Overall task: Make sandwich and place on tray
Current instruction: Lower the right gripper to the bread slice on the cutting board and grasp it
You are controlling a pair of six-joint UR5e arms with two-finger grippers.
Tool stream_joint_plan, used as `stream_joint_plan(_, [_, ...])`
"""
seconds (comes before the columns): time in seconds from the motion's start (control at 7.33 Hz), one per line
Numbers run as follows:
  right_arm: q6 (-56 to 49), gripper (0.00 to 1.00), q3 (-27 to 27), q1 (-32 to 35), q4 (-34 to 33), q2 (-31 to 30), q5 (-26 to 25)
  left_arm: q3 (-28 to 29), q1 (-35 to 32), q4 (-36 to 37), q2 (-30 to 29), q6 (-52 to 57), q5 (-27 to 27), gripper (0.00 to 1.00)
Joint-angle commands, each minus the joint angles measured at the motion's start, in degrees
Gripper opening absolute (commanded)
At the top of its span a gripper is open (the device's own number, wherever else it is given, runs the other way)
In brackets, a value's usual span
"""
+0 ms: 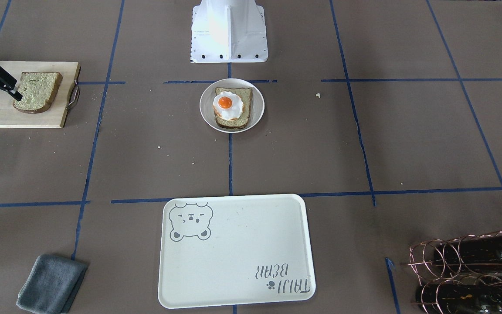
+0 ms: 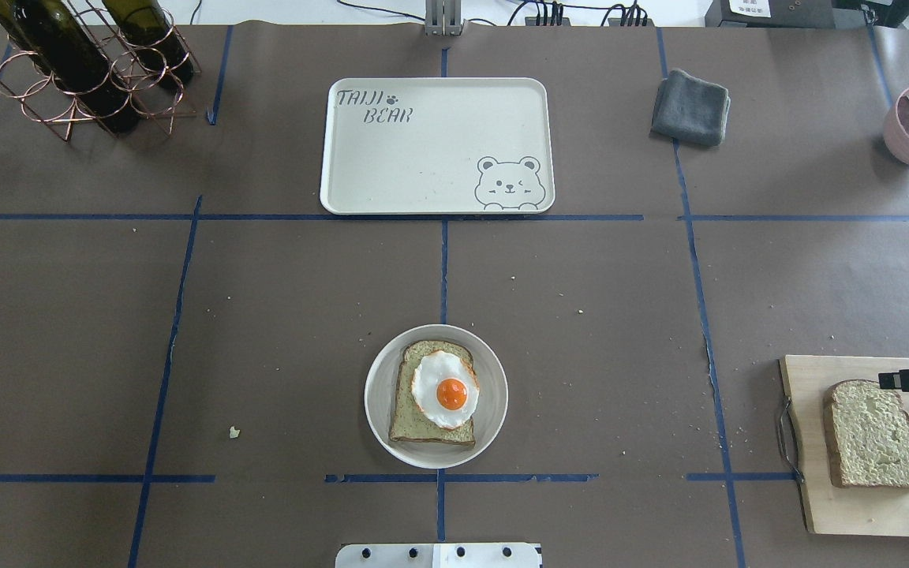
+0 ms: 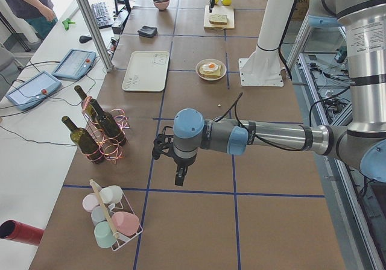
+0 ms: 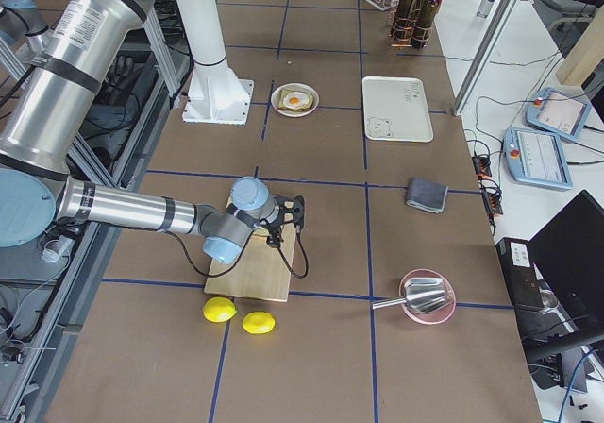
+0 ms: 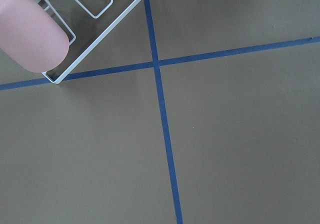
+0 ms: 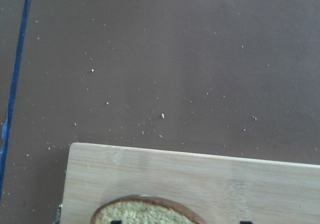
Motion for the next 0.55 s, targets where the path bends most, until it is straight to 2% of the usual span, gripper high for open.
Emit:
stream_joint_plan(0.0, [0.7,0.63,-0.1,-2.8,2.1,-2.1,-1.1,0.0,0.0,0.0,0.0,0.0,-0.1,1.00])
stream_joint_plan(0.41, [0.7,0.63,-0.1,-5.1,2.4,-3.1,-1.2,0.0,0.0,0.0,0.0,0.0,-0.1,1.00])
